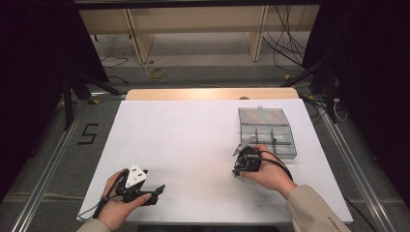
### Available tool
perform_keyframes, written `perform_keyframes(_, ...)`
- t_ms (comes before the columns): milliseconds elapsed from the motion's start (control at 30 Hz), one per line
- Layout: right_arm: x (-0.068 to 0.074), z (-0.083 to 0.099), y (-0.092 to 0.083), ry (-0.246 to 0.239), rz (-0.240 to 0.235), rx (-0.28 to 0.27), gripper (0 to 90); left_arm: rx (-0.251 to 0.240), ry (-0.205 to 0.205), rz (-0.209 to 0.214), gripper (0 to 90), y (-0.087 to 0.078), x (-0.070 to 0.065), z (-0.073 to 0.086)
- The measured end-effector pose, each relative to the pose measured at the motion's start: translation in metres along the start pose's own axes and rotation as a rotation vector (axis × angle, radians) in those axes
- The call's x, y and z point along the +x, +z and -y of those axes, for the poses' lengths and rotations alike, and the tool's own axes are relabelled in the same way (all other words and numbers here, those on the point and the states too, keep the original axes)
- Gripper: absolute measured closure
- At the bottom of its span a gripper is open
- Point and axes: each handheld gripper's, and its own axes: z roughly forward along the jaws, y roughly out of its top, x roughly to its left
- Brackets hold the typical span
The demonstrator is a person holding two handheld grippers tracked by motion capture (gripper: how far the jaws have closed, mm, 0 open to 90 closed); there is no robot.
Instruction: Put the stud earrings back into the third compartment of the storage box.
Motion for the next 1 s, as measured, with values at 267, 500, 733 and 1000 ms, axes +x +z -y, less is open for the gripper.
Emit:
perform_keyframes(267,-0.003,0.001,-0.006,0.011,0.009,-0.031,79.4,0.000,0.000,0.001,20.0,0.000,0.000,0.000)
perform_keyframes(500,-0.006,0.000,-0.015,0.031,0.024,-0.079,79.4,0.000,0.000,0.000,20.0,0.000,0.000,0.000)
perform_keyframes(733,-0.012,0.001,-0.026,0.048,0.052,-0.128,79.4,0.002,0.000,0.001,20.0,0.000,0.001,0.000)
perform_keyframes(1000,-0.021,0.004,-0.039,0.085,0.073,-0.190,79.4,0.001,-0.001,0.001,20.0,0.000,0.001,0.000)
